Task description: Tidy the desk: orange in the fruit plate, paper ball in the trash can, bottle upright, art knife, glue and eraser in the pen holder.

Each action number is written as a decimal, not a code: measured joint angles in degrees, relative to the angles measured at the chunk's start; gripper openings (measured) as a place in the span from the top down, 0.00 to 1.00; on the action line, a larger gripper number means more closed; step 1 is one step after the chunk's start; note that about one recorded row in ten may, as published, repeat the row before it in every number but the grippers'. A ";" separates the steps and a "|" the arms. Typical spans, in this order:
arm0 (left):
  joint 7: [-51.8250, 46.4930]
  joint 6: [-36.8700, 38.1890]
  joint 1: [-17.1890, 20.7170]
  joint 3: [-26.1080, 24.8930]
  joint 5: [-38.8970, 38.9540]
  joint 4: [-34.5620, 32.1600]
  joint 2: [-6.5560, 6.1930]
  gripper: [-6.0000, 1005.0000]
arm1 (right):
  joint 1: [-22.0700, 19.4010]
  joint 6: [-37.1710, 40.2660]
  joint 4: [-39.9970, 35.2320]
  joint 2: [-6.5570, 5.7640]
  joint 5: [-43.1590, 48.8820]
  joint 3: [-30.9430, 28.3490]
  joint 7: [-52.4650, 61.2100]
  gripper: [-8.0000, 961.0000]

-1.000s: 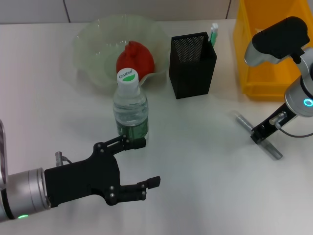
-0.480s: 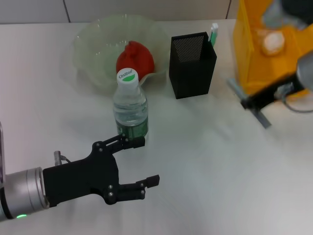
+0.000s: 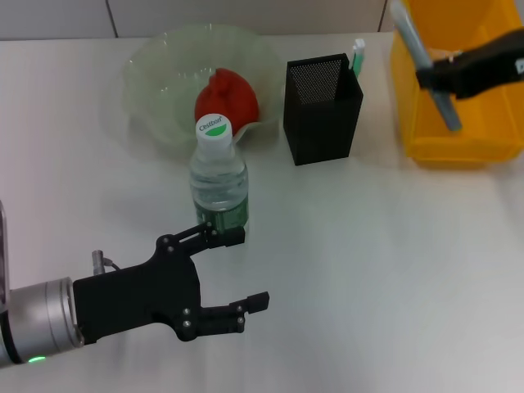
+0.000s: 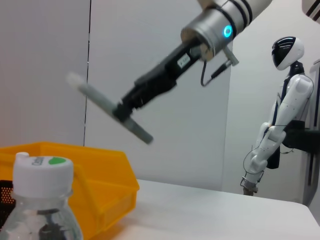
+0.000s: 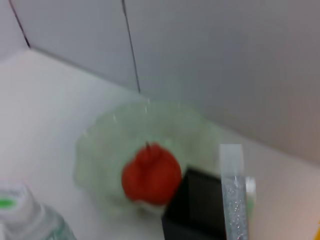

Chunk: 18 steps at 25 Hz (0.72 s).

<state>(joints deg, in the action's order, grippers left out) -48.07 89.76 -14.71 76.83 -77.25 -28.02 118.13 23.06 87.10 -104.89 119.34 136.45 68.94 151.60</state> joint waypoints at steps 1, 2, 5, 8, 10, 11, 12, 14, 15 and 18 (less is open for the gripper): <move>0.00 -0.07 -0.04 0.04 0.00 0.05 0.00 0.14 | -0.38 -0.84 -0.21 0.01 -1.45 -0.37 -0.99 0.85; 0.00 -0.17 -0.10 0.11 0.00 0.12 0.00 0.14 | -0.94 -2.05 -0.51 0.01 -3.50 -0.83 -2.49 0.85; 0.00 -0.26 -0.21 0.22 0.00 0.23 0.00 0.14 | -2.62 -5.55 -1.08 0.02 -8.09 -1.11 -6.46 0.85; 0.01 -0.30 -0.38 0.32 0.00 0.29 0.03 0.14 | -4.95 -11.71 -0.56 0.13 -14.45 -0.62 -13.51 0.85; 0.01 -0.31 -0.62 0.36 0.00 0.37 0.06 0.14 | -6.63 -16.29 1.58 0.24 -19.80 -0.04 -19.45 0.85; 0.01 -0.29 -0.67 0.38 0.00 0.38 0.06 0.14 | -7.32 -18.19 2.72 0.25 -22.47 0.28 -22.46 0.85; -0.03 -0.23 -0.77 0.40 0.00 0.41 0.05 0.14 | -8.09 -20.30 4.57 0.26 -26.08 0.72 -26.15 0.85; -0.51 -0.07 -0.84 0.42 0.00 0.41 0.00 0.14 | -9.19 -24.78 11.01 0.27 -37.27 1.29 -40.48 0.85; -0.51 -0.07 -0.84 0.42 0.00 0.41 0.00 0.14 | -9.19 -24.78 11.01 0.27 -37.27 1.29 -40.48 0.85; -0.83 -0.04 -0.97 0.43 0.00 0.42 0.00 0.14 | -8.50 -26.72 21.58 0.27 -50.61 1.97 -58.81 0.86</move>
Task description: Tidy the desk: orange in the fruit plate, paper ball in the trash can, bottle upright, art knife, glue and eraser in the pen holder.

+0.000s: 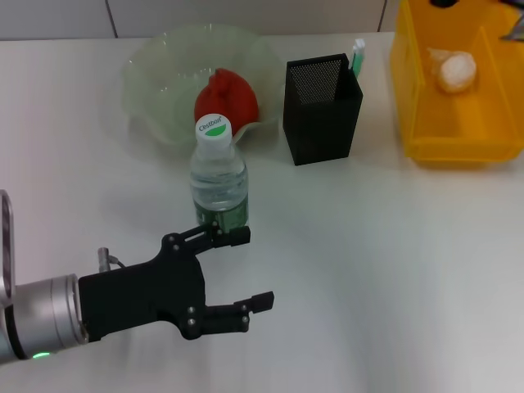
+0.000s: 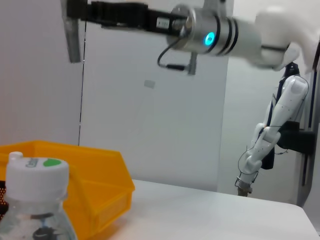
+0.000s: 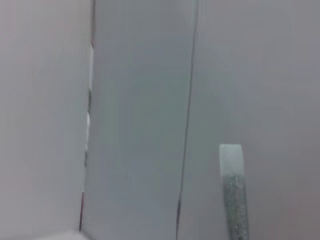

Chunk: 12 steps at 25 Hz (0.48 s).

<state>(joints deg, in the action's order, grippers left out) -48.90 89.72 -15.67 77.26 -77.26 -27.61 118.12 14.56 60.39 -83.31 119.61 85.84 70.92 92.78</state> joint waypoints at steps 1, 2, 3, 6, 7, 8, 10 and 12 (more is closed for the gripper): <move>-0.08 0.02 -0.10 0.02 0.00 0.00 0.00 0.14 | 1.18 -0.01 8.55 -0.02 -8.52 0.91 -12.82 0.86; -0.13 0.02 -0.11 0.04 0.00 0.00 0.00 0.14 | 2.24 0.24 13.62 -0.04 -13.11 1.52 -19.84 0.86; -0.13 0.02 -0.11 0.04 0.00 0.00 0.00 0.14 | 2.24 0.24 13.62 -0.04 -13.11 1.52 -19.84 0.86; -0.21 0.00 -0.15 0.10 0.00 0.03 0.06 0.14 | 7.52 1.69 32.86 -0.05 -26.17 3.72 -38.98 0.86; -0.21 0.00 -0.15 0.10 0.00 0.03 0.06 0.14 | 7.52 1.69 32.86 -0.05 -26.17 3.72 -38.98 0.86; -0.28 -0.07 -0.15 0.12 0.00 0.03 0.06 0.14 | 9.31 1.83 37.36 -0.05 -28.23 3.93 -41.96 0.86; -0.57 -0.24 -0.18 0.21 0.00 0.03 0.07 0.14 | 12.46 1.96 44.67 0.00 -31.14 4.07 -46.30 0.86; -0.78 -0.26 -0.22 0.26 0.00 0.03 0.08 0.14 | 15.29 1.98 50.84 0.02 -33.26 4.08 -49.16 0.86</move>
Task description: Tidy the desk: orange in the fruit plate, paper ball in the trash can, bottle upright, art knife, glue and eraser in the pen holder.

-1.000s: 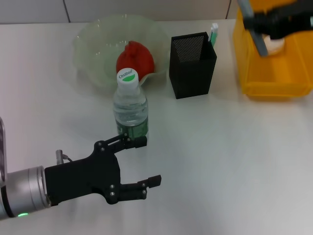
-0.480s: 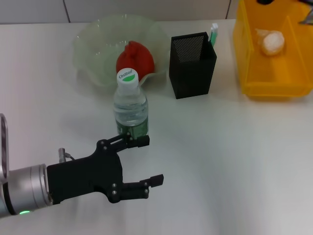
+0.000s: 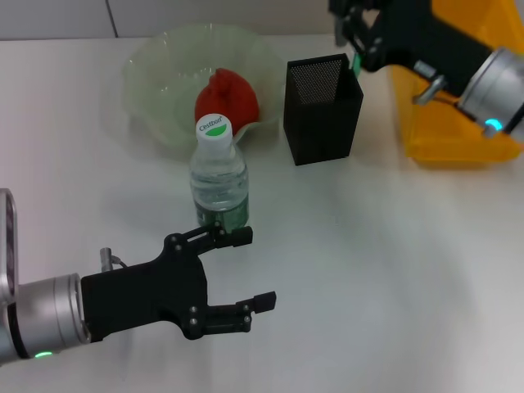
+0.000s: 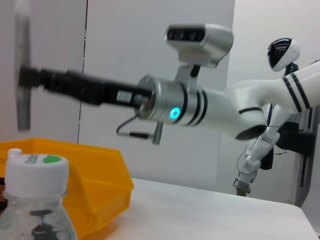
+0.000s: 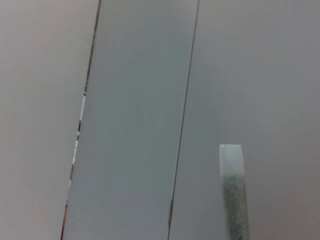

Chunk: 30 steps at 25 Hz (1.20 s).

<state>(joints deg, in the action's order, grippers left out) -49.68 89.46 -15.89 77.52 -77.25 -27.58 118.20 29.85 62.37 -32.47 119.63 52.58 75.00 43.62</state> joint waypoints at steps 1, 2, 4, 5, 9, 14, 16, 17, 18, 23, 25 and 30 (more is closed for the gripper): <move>-0.02 -0.01 -0.01 0.01 0.00 0.00 0.01 0.14 | 1.08 0.04 2.11 0.00 -0.57 0.00 -0.62 0.86; -0.02 -0.02 -0.01 0.00 0.00 -0.01 0.01 0.14 | 1.84 0.05 3.74 0.00 -0.79 0.00 -1.01 0.86; -0.04 -0.05 -0.02 0.01 0.00 -0.02 0.05 0.14 | 2.91 -0.15 5.89 0.01 -0.94 -0.01 -1.22 0.86; -0.04 -0.05 -0.02 0.01 0.00 -0.02 0.05 0.14 | 2.91 -0.15 5.89 0.01 -0.94 -0.01 -1.22 0.86; -0.03 -0.08 -0.02 0.00 0.00 -0.02 0.11 0.14 | 3.28 -0.03 7.39 0.13 -1.05 0.08 -1.35 0.86; 0.12 -0.09 -0.02 0.00 0.00 -0.02 0.10 0.14 | 2.91 0.10 7.99 0.16 -1.13 0.12 -1.42 0.81; 0.25 -0.11 0.02 0.00 0.00 -0.02 0.10 0.14 | 2.80 0.16 7.96 0.16 -1.14 0.13 -1.43 0.78; 0.28 -0.13 0.04 0.00 0.00 -0.02 0.10 0.14 | 2.78 0.40 7.96 0.16 -1.15 0.14 -1.43 0.77; 0.31 -0.15 0.10 0.00 0.00 -0.02 0.10 0.14 | 2.75 0.81 7.97 0.16 -1.16 0.14 -1.44 0.76; 0.34 -0.15 0.42 -0.07 0.00 -0.02 0.02 0.14 | -0.15 8.19 5.55 0.12 -1.20 -0.80 -1.03 0.60; 0.28 0.08 0.47 -0.23 0.00 -0.02 -0.04 0.14 | -3.72 12.50 1.57 -0.12 -1.12 -0.96 2.11 0.52; 0.13 0.21 0.02 -0.09 0.00 -0.02 -0.07 0.14 | -14.81 18.91 -11.11 -0.48 8.35 -2.55 14.70 0.36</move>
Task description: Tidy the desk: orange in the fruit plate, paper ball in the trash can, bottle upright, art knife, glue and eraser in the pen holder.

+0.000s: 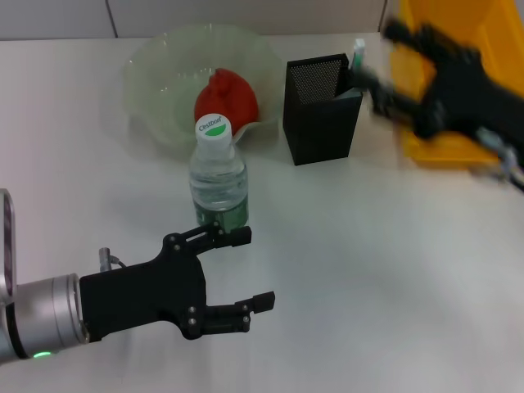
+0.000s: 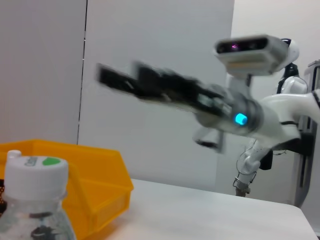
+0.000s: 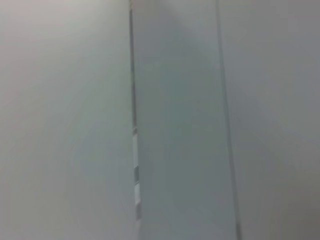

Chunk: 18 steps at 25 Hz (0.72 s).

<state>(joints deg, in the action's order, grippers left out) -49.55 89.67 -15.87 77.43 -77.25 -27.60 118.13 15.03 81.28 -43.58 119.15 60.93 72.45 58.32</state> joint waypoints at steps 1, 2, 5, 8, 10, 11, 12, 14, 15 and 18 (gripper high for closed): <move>-0.03 0.01 -0.11 0.06 -0.01 0.00 0.00 0.14 | -1.88 1.74 -1.75 -0.01 3.33 -1.23 1.56 0.33; -0.06 0.07 -0.18 0.07 -0.10 -0.07 -0.01 0.14 | -3.36 3.51 -2.81 -0.03 6.58 -3.00 2.67 0.29; -0.68 0.18 -0.57 0.09 -1.01 -0.51 0.00 0.14 | -6.19 10.51 -3.93 -0.07 19.16 -10.34 3.98 0.17; -2.00 0.23 -1.91 0.07 -1.88 -0.24 0.00 0.14 | -6.26 17.08 -1.57 -0.13 30.45 -18.16 2.26 0.13; -2.44 0.23 -2.42 -0.12 -2.81 -0.17 0.06 0.14 | -6.05 19.51 -0.20 -0.15 34.73 -20.61 0.80 0.13; -2.70 0.22 -2.60 -0.25 -3.26 -0.21 0.10 0.14 | -5.98 20.15 0.22 -0.14 36.28 -21.07 0.31 0.13; -3.00 0.18 -2.84 -0.28 -3.65 -0.30 0.13 0.14 | -5.96 20.51 0.43 -0.14 37.45 -21.28 -0.04 0.13; -3.71 0.13 -3.27 -0.06 -3.73 -0.42 0.16 0.14 | -5.95 20.27 0.70 -0.08 38.98 -21.05 -0.51 0.12; -3.71 0.13 -3.27 -0.06 -3.73 -0.42 0.16 0.14 | -5.95 20.27 0.70 -0.08 38.98 -21.05 -0.51 0.12; -3.71 0.13 -3.27 -0.06 -3.73 -0.42 0.16 0.14 | -5.48 20.01 1.77 -0.03 39.08 -20.99 -0.92 0.13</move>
<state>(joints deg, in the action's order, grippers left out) -53.26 89.79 -19.13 77.37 -80.98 -28.02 118.28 9.55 101.30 -41.80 119.12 100.01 51.46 57.40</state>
